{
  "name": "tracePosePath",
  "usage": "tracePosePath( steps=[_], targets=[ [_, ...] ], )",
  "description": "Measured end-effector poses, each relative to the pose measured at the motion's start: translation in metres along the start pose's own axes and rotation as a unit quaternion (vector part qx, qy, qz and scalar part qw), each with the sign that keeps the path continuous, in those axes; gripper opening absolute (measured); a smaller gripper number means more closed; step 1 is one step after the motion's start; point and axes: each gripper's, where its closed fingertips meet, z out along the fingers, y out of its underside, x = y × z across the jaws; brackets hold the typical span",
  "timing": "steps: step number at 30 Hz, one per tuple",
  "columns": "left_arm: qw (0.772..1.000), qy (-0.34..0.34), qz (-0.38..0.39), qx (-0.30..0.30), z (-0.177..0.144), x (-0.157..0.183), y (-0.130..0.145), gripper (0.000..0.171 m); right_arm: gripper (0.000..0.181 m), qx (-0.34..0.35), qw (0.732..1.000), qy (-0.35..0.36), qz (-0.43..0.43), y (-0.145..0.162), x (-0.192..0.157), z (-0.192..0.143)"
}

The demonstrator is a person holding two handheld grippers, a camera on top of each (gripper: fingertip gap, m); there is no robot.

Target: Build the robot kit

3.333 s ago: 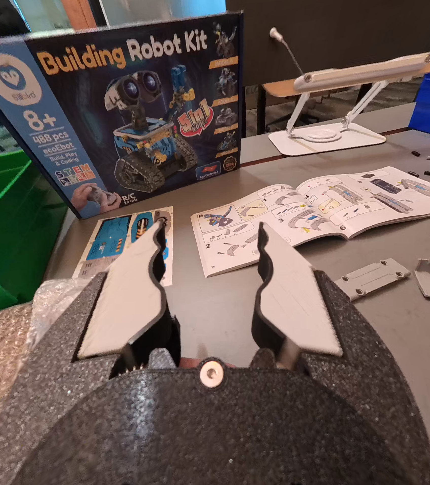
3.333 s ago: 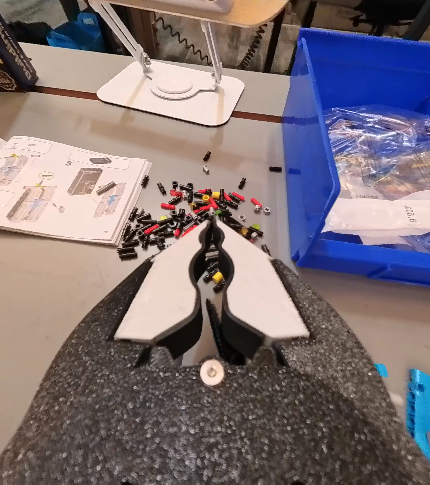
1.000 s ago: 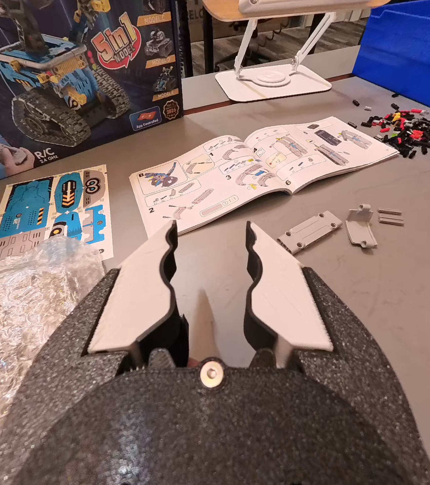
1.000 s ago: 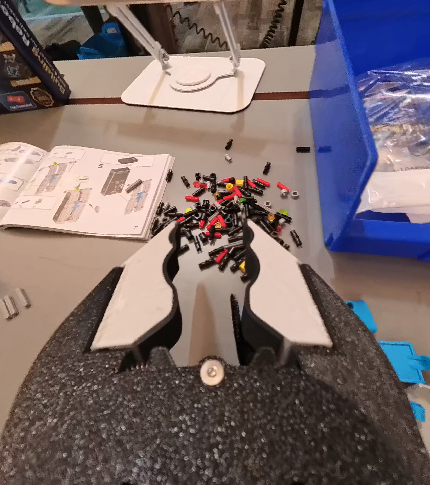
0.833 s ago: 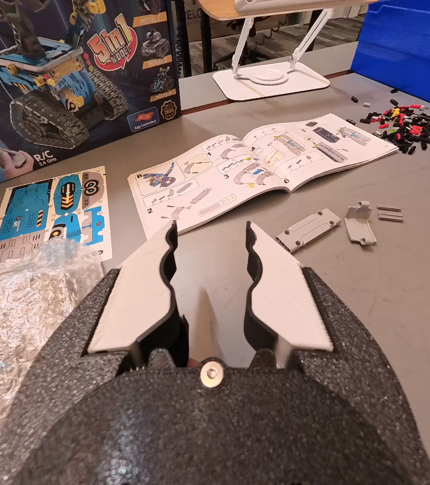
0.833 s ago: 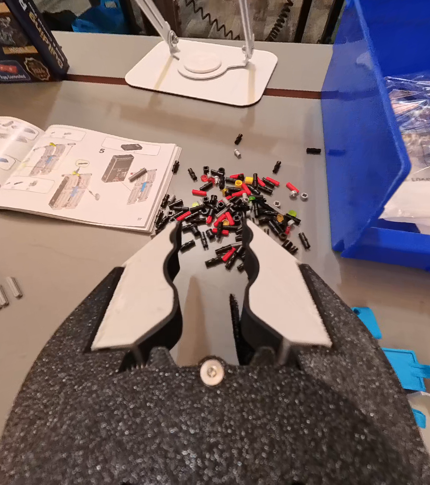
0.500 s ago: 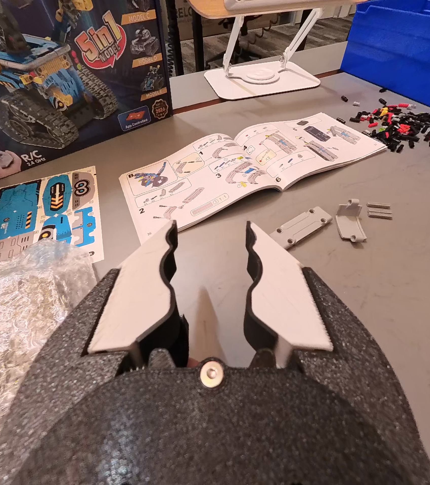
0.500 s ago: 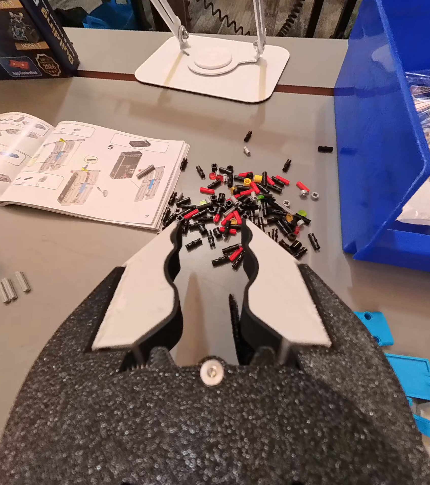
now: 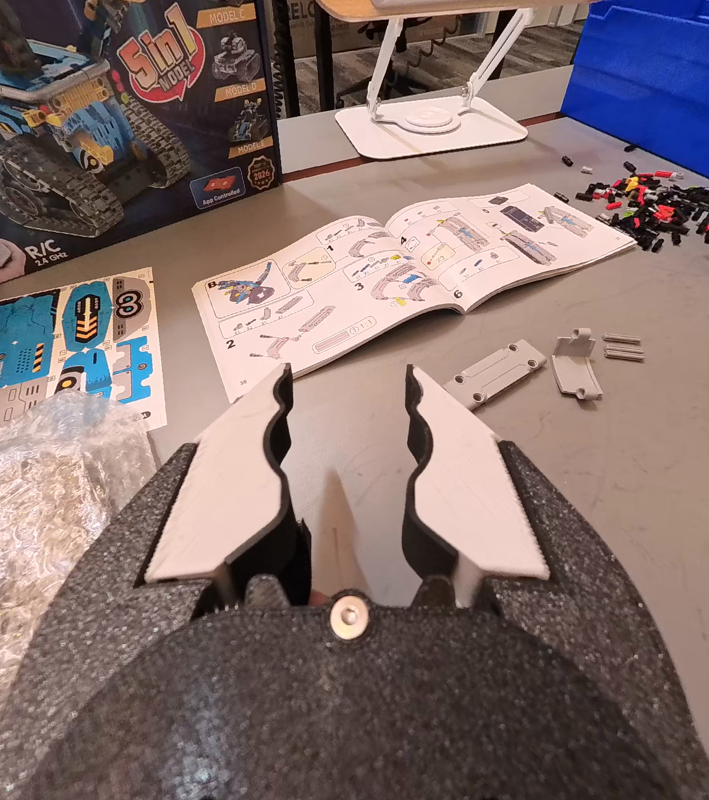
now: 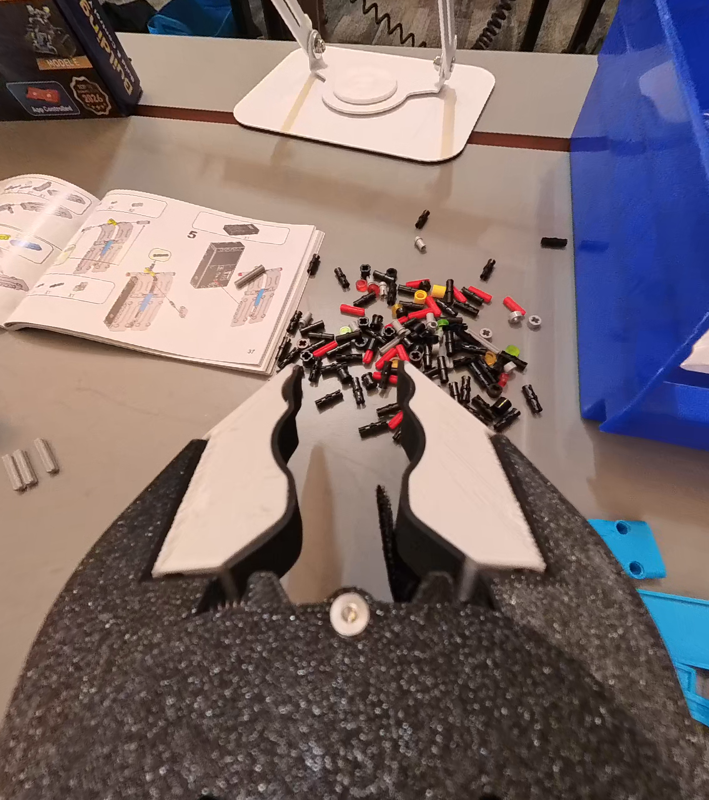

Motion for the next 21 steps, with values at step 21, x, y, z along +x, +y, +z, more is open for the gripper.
tracePosePath(
  steps=[21],
  targets=[
    [1.0,0.007,-0.029,-0.008,-0.0011,-0.0023,0.0035,0.051,0.043,-0.008,1.0,-0.011,-0.01,0.0028,-0.0072,0.0023]
  ],
)
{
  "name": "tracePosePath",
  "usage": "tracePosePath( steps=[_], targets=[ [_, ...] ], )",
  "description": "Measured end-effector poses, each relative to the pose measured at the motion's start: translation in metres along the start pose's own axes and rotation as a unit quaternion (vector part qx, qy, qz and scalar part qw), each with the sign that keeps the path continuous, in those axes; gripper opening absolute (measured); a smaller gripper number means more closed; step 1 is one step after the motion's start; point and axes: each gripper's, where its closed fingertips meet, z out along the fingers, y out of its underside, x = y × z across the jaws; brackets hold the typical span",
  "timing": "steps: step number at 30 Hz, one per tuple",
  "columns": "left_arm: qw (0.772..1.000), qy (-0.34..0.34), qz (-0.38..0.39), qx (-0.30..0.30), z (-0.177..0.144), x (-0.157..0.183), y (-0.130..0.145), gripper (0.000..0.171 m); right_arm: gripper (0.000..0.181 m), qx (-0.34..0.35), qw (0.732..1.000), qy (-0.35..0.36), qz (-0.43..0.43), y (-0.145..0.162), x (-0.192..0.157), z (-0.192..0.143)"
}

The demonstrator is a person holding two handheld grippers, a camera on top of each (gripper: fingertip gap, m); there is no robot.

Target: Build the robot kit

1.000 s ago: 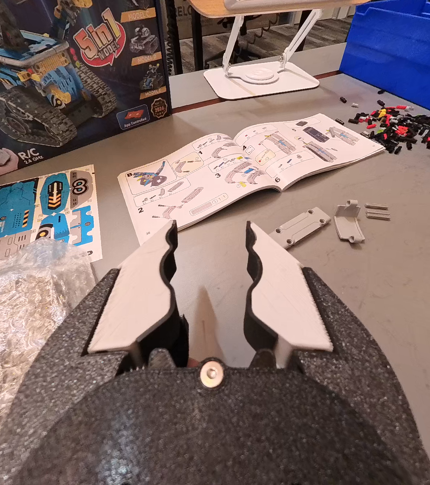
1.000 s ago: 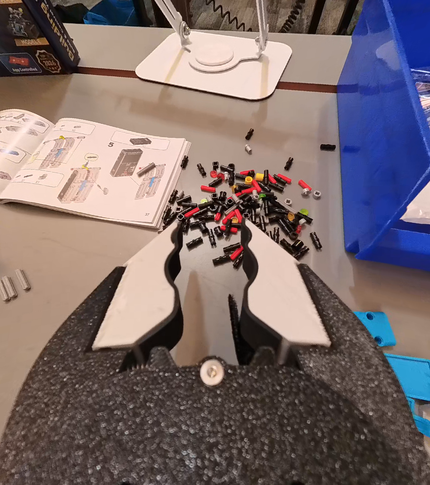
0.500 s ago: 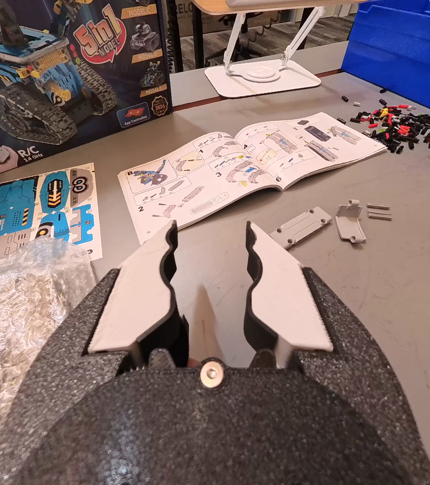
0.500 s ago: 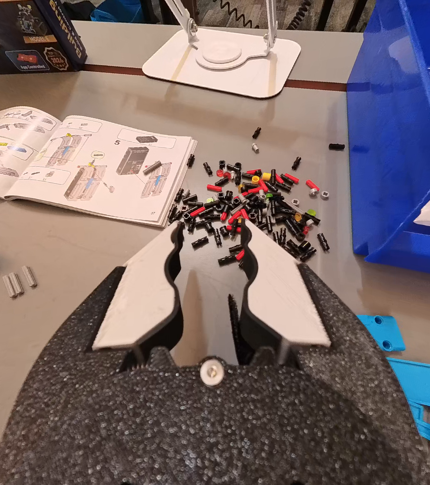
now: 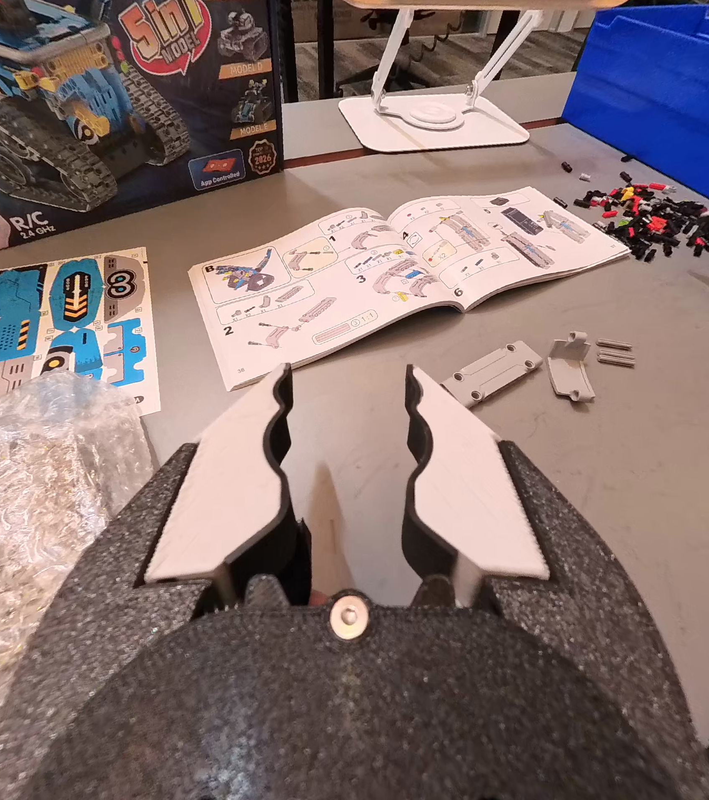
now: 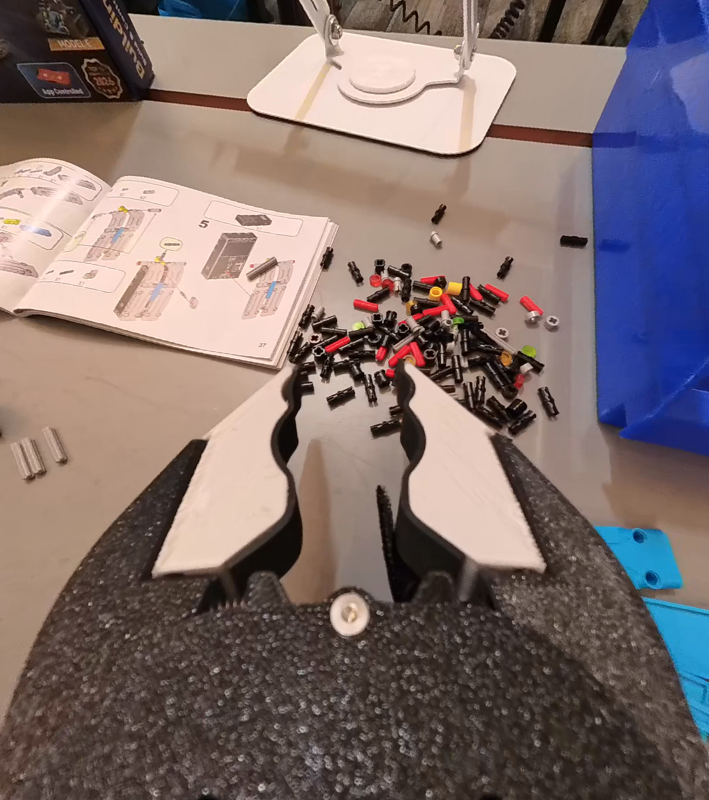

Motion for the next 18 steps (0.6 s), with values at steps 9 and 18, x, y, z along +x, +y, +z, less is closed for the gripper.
tracePosePath(
  steps=[9,18],
  targets=[
    [0.999,0.019,0.007,-0.04,0.007,0.007,0.011,0.052,0.043,-0.021,1.0,-0.017,-0.01,0.008,-0.007,0.005],
    [0.998,0.002,0.032,-0.058,0.008,0.006,0.017,0.05,0.045,-0.021,0.999,-0.023,0.01,0.009,-0.005,0.006]
  ],
)
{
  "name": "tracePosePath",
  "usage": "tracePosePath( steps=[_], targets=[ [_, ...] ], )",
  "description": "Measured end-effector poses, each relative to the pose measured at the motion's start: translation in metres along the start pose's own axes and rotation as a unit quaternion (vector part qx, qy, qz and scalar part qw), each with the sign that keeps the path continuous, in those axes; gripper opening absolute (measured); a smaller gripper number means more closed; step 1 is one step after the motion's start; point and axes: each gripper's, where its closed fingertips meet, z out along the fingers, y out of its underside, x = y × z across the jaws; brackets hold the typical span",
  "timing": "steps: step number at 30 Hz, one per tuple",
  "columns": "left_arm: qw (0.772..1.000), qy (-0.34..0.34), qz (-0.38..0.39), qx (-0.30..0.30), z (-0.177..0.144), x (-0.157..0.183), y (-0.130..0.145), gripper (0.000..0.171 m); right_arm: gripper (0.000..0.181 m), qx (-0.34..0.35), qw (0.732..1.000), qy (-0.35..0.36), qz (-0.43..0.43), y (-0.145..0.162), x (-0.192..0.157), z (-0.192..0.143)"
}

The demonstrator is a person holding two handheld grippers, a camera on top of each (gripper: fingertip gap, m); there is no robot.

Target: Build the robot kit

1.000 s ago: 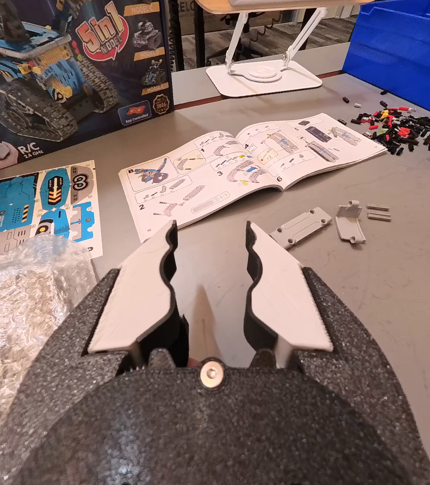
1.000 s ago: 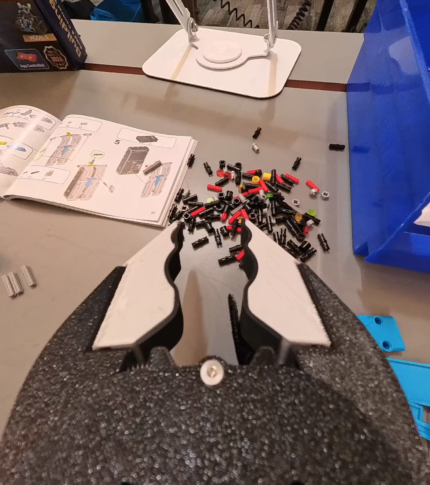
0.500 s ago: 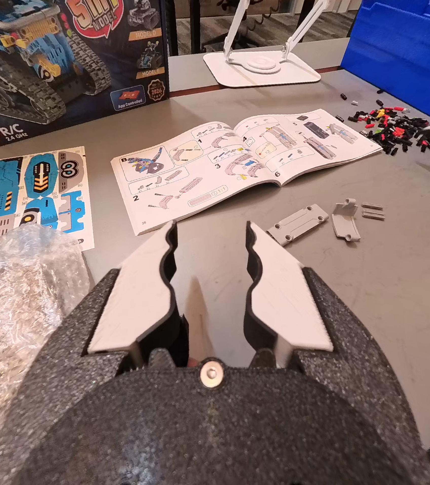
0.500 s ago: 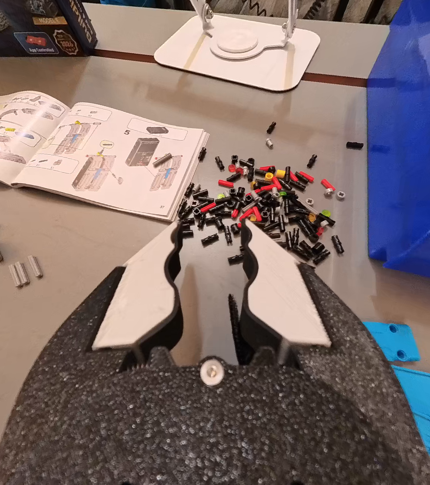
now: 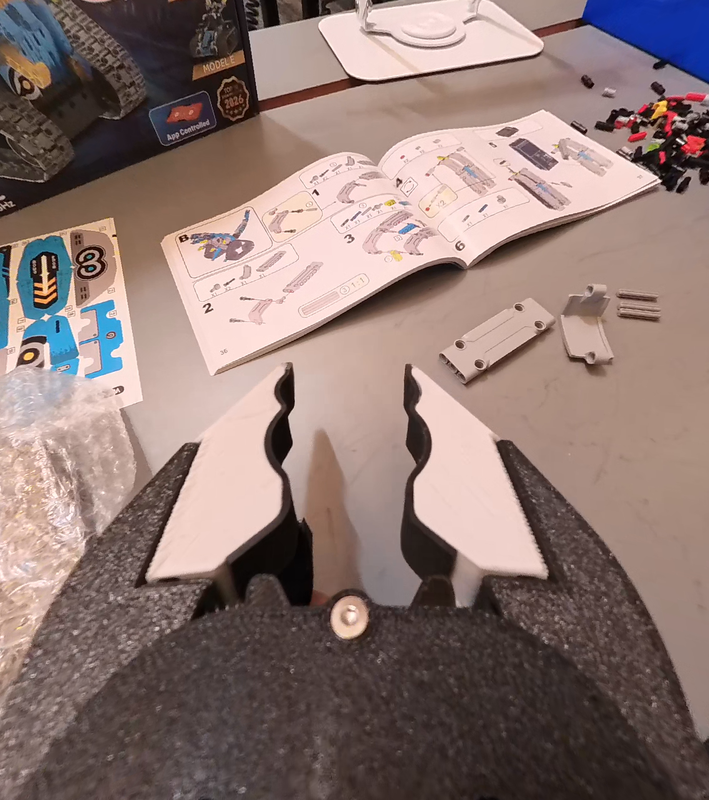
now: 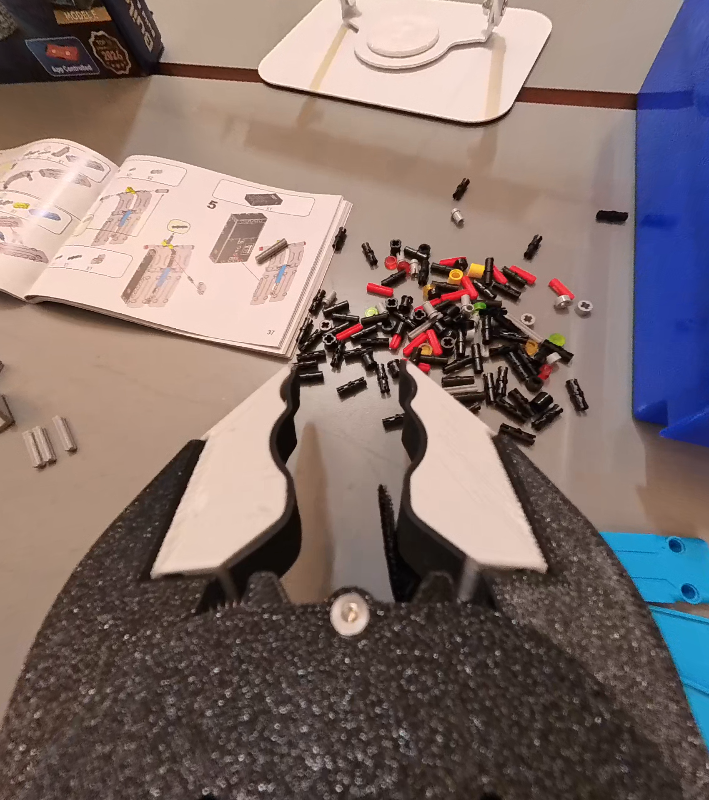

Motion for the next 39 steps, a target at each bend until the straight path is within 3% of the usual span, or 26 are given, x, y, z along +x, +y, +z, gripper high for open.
tracePosePath(
  steps=[10,20,26,39],
  targets=[
    [1.0,0.0,-0.011,0.001,-0.006,-0.001,0.002,0.045,0.043,0.002,1.0,0.024,-0.016,-0.002,0.004,-0.003],
    [1.0,-0.011,-0.013,0.008,-0.012,-0.002,0.003,0.044,0.027,0.025,0.99,0.132,0.033,-0.01,0.073,-0.046],
    [1.0,-0.012,-0.016,0.0,-0.01,-0.003,0.005,0.043,0.025,0.033,0.99,0.118,0.074,-0.007,0.086,-0.05],
    [1.0,-0.013,-0.01,-0.001,-0.009,-0.002,0.006,0.044,0.013,0.04,0.992,0.105,0.055,-0.009,0.078,-0.046]
  ],
)
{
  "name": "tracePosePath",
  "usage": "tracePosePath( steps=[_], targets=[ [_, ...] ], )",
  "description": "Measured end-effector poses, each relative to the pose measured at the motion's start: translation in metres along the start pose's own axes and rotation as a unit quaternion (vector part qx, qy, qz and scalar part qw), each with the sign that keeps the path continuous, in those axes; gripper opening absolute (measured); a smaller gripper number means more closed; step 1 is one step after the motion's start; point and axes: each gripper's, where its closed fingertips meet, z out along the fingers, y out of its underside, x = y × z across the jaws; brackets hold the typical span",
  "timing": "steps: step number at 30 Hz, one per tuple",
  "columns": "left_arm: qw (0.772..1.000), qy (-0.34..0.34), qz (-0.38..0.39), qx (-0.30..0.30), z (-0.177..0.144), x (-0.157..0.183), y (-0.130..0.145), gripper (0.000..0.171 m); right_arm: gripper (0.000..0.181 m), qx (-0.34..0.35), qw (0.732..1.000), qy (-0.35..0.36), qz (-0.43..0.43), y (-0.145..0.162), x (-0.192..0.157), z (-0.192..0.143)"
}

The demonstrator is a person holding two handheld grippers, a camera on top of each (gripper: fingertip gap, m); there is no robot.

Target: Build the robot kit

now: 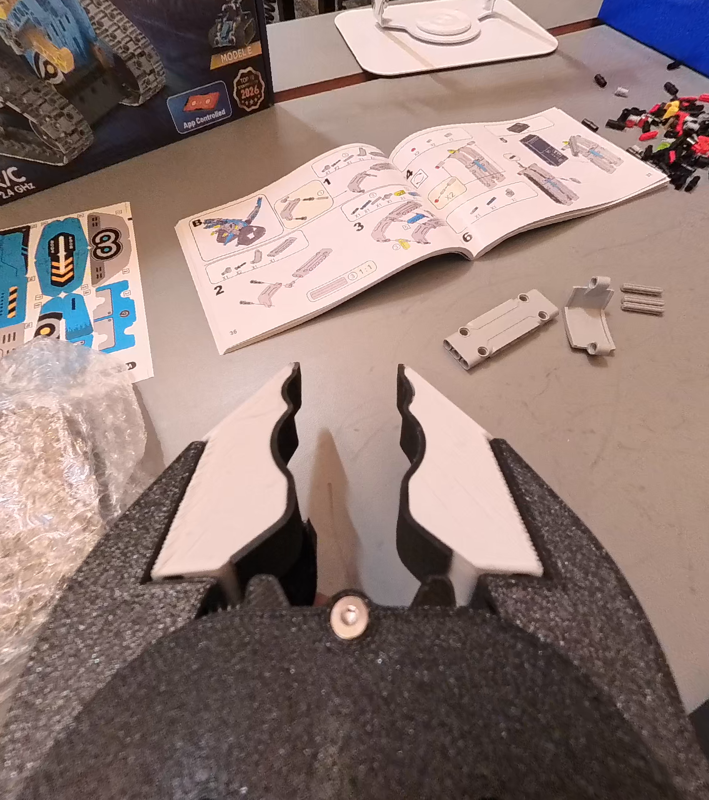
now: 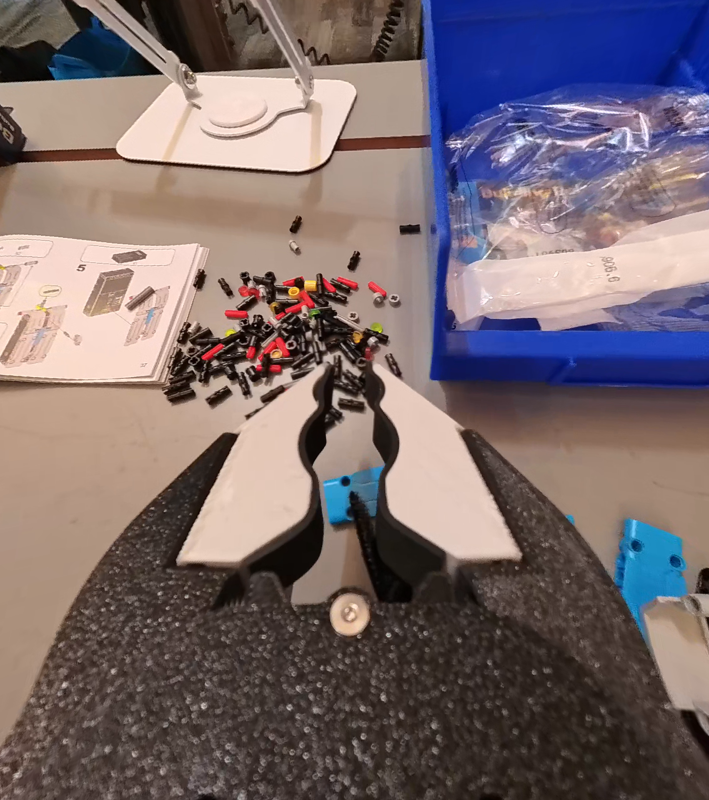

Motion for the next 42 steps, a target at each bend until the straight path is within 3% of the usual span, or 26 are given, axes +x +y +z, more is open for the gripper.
tracePosePath(
  steps=[14,20,24,27,31,42],
  targets=[
    [1.0,0.0,0.012,-0.02,0.004,0.003,0.005,0.044,0.012,-0.036,0.997,-0.033,-0.067,0.013,-0.039,0.018],
    [0.999,0.013,-0.005,-0.044,0.01,0.004,0.011,0.045,0.011,-0.065,0.994,-0.003,-0.089,-0.023,-0.03,0.06],
    [0.999,0.023,-0.015,-0.039,0.009,0.005,0.009,0.045,0.011,-0.09,0.99,0.02,-0.103,-0.017,-0.021,0.079],
    [0.999,0.032,-0.023,-0.036,0.009,0.005,0.008,0.045,0.01,-0.113,0.988,0.002,-0.104,0.0,-0.03,0.079],
    [0.998,0.038,-0.027,-0.041,0.01,0.006,0.01,0.045,0.011,-0.131,0.978,0.039,-0.158,0.013,-0.02,0.074],
    [0.997,0.047,-0.042,-0.05,0.012,0.005,0.012,0.045,0.003,-0.108,0.985,0.031,-0.132,0.009,-0.014,0.067]
  ],
)
